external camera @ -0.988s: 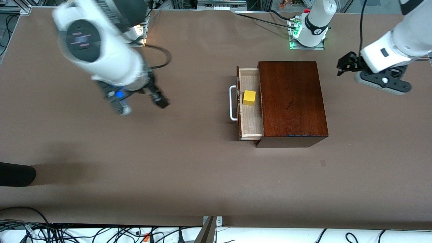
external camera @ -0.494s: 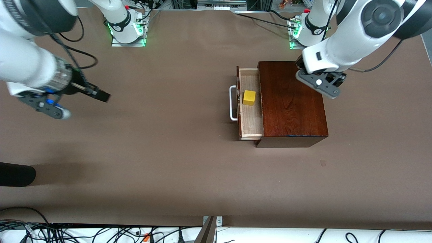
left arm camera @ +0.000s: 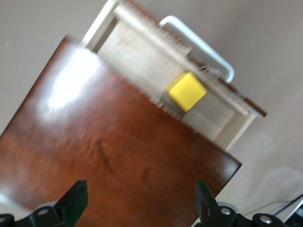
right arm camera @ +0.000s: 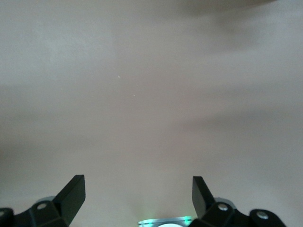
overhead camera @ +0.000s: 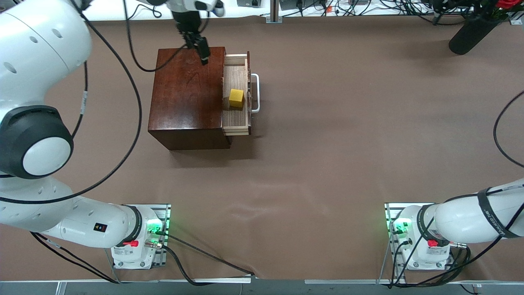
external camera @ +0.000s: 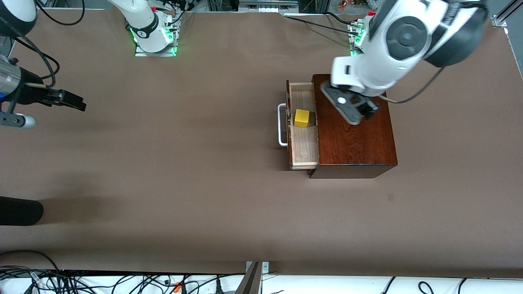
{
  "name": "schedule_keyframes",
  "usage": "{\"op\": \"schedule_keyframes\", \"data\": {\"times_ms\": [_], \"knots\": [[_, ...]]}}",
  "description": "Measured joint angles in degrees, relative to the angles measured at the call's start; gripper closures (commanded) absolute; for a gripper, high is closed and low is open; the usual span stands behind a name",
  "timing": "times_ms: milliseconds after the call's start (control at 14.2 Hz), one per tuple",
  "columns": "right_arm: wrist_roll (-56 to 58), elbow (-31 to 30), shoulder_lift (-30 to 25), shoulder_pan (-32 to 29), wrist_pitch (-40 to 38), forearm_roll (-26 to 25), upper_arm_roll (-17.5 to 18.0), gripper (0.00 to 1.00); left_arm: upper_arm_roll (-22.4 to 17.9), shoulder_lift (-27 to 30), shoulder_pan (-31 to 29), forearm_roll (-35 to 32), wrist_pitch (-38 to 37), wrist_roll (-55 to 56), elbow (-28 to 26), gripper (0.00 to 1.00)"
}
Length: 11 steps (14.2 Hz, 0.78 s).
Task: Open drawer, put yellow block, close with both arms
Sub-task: 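Lower the left gripper to the drawer front beside the handle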
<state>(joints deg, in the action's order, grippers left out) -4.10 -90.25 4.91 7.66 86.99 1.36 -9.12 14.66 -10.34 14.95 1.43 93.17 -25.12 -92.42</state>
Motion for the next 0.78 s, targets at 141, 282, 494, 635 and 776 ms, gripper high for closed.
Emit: {"op": "schedule_keyframes", "data": {"times_ms": [141, 282, 494, 635, 776], "knots": [[5.02, -1.89, -1.16, -1.86, 1.41, -1.28, -0.14, 0.0, 0.38, -0.44, 3.43, 0.27, 1.34, -1.03, 0.02, 0.0], [7.5, -2.14, -1.31, -2.65, 1.94, -2.49, -0.03, 0.0, 0.54, -1.31, 6.25, 3.22, 3.24, -4.54, 0.02, 0.0], [8.05, -2.1, -1.47, -3.92, 2.37, -5.07, 3.1, 0.0, 0.51, -4.07, 8.07, 6.57, 8.24, -14.58, 0.03, 0.0], [8.02, -2.02, -1.6, -4.04, 2.44, -5.24, 4.02, 0.0, 0.51, -6.11, 10.59, 6.62, 11.87, -18.58, -0.02, 0.0], [8.01, -2.02, -1.63, -4.14, 2.45, -5.23, 4.08, 0.0, 0.51, -8.83, 13.86, 4.03, 15.93, -20.46, -0.13, 0.0]]}}
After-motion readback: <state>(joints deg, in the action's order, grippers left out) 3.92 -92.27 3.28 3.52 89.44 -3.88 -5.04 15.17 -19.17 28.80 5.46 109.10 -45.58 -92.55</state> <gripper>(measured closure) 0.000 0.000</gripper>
